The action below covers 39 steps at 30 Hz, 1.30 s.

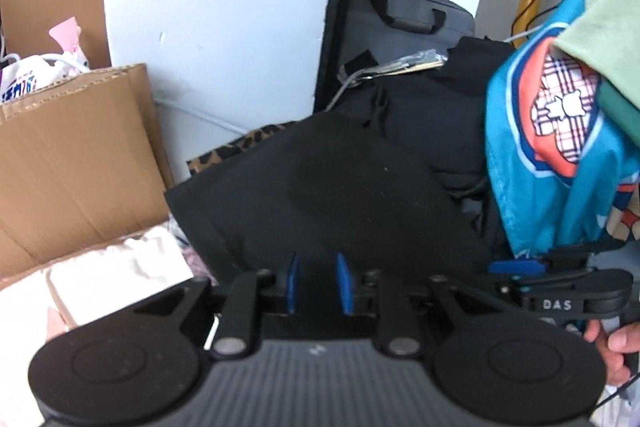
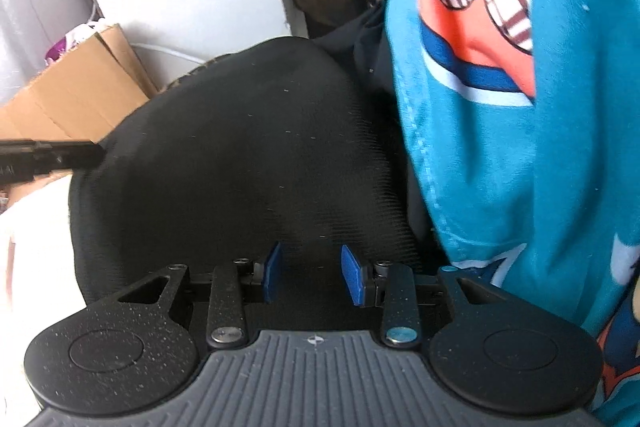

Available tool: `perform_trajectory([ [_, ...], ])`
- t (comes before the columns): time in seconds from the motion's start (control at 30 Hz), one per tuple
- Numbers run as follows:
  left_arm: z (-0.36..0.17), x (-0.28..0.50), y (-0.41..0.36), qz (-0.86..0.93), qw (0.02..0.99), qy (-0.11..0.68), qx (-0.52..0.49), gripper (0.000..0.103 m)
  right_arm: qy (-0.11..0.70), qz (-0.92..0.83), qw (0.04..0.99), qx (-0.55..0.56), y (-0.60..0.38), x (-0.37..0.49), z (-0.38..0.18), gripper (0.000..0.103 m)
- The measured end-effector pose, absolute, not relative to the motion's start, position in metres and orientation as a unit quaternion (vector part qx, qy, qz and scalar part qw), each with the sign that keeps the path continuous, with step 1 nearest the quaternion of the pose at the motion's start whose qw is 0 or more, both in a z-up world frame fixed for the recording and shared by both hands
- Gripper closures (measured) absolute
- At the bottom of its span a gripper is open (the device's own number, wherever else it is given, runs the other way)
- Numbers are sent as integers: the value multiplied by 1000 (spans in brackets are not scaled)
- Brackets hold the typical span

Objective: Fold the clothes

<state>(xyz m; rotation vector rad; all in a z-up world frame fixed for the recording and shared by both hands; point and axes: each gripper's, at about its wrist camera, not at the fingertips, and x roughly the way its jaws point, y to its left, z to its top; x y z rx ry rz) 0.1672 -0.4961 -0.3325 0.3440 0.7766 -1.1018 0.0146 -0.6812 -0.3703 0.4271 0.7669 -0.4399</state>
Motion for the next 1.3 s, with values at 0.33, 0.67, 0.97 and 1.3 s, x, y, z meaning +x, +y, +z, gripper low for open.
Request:
perform_trajectory([
  [0.33, -356, 155, -489, -484, 764, 397, 158, 79, 378, -205, 879, 206, -658, 26, -376, 61],
  [0.67, -360, 144, -475, -450, 767, 422, 175, 77, 406, -221, 857, 226, -641, 15, -393, 51],
  [0.97, -342, 134, -463, -427, 745, 480, 179, 26, 424, -263, 824, 269, -637, 7, -375, 21],
  [1.3, -291, 121, -446, -410, 742, 495, 191, 7, 444, -278, 798, 297, -629, -6, -326, 3],
])
